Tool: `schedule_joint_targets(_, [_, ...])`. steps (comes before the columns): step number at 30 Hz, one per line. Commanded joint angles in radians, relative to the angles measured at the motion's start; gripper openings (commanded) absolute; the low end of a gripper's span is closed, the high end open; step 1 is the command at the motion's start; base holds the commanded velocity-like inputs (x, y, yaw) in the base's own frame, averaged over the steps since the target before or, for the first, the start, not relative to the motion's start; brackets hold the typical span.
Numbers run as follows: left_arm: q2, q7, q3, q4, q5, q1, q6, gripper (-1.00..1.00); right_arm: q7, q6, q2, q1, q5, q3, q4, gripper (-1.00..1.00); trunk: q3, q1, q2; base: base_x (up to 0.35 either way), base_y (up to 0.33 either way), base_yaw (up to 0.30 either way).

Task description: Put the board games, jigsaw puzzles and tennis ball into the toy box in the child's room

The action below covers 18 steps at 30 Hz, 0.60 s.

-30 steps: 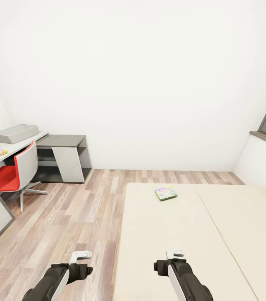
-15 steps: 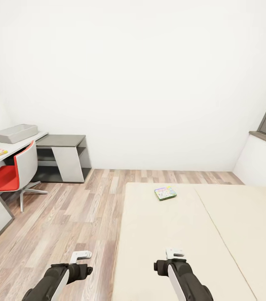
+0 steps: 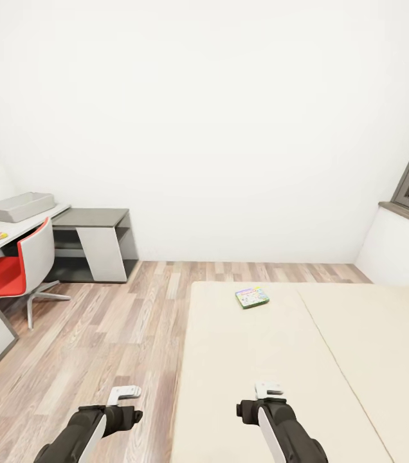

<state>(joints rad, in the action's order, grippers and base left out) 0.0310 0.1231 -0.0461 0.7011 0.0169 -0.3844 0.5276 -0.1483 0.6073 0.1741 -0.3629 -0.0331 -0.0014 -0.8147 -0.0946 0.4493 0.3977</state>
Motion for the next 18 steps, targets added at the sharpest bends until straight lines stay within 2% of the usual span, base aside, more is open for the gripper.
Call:
schedule_joint_targets(1, [0.000, 0.004, -0.003, 0.001, 0.002, -0.001, 0.006, 1.00, -0.005, 0.005, 0.000, -0.001, -0.004, 0.000, -0.001, 1.00, -0.002, 0.001, 0.002, 0.000, 0.000, -0.006])
schedule_joint_targets(15, [0.000, 0.004, -0.003, 0.001, 0.002, -0.001, 0.006, 1.00, -0.005, 0.004, 0.000, -0.001, -0.004, 0.000, -0.001, 1.00, -0.002, 0.001, 0.002, 0.000, -0.002, -0.001])
schedule_joint_targets(18, [0.000, 0.004, -0.003, 0.001, 0.002, -0.001, 0.006, 1.00, -0.005, 0.004, 0.000, -0.001, -0.004, 0.000, -0.001, 1.00, -0.002, 0.001, 0.002, 0.000, -0.115, 0.000])
